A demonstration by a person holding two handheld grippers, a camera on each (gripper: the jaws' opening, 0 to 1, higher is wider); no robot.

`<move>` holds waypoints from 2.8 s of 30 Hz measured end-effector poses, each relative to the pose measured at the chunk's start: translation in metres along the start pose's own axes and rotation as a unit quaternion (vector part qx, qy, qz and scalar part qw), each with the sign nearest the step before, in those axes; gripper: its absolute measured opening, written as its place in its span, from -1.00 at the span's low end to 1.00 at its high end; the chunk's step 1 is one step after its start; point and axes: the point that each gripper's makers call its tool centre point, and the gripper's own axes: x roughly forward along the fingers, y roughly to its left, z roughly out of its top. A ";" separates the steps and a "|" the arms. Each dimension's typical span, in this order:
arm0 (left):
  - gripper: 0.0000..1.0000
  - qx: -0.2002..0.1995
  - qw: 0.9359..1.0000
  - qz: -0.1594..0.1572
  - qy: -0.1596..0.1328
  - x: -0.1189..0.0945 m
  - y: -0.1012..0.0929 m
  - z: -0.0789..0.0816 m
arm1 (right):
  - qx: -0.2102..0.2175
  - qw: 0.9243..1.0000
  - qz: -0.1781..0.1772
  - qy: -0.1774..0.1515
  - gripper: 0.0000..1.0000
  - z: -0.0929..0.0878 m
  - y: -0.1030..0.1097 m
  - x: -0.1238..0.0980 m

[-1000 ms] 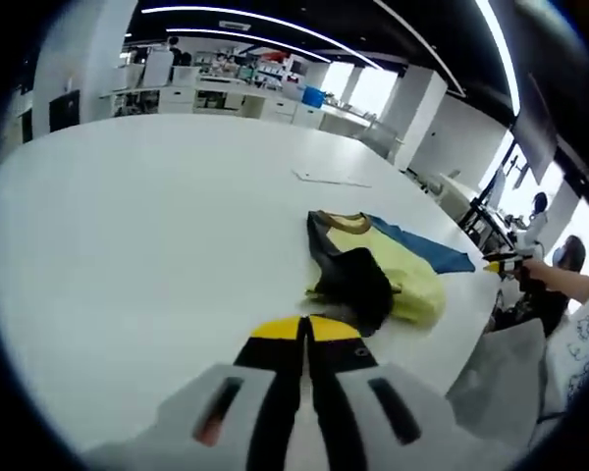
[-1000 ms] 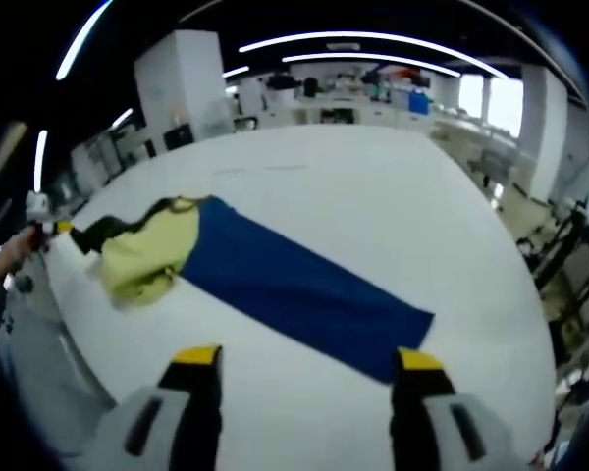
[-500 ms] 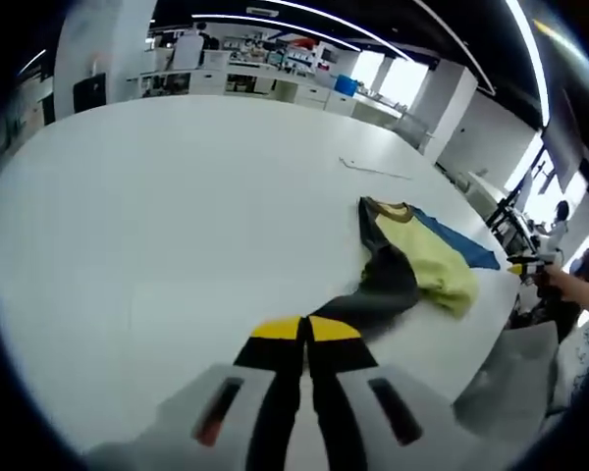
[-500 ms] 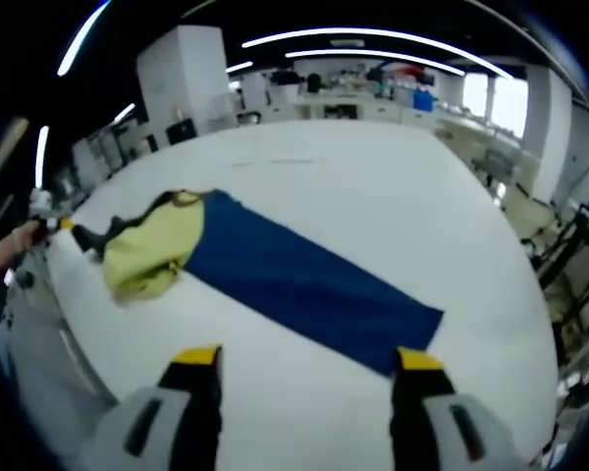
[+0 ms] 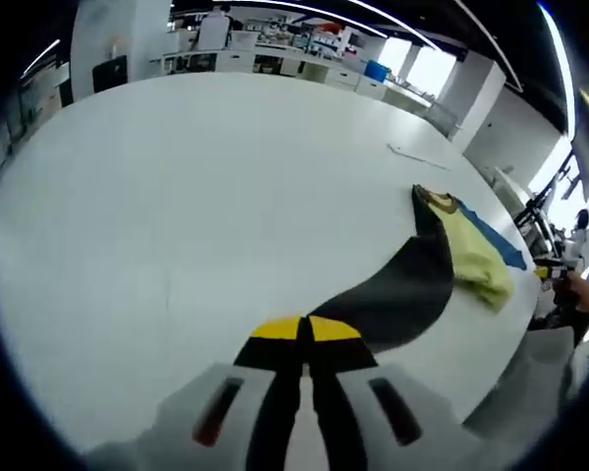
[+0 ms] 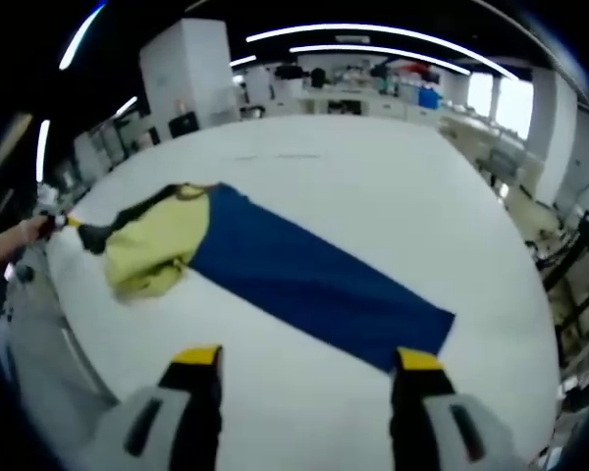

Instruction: Fold the garment on the visible template until the final outline fits inside the template.

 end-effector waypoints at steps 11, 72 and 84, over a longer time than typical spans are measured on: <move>-1.00 -0.002 0.999 0.037 0.031 0.021 0.045 0.010 | 0.003 1.000 -0.002 0.007 0.38 0.003 -0.004 0.004; 0.46 0.158 0.985 0.050 0.041 0.057 0.073 0.054 | 0.011 1.000 0.002 0.023 0.40 -0.003 0.009 0.019; 0.40 0.189 0.982 0.003 0.009 0.056 0.010 0.067 | -0.021 1.000 0.021 0.005 0.39 0.026 0.013 0.035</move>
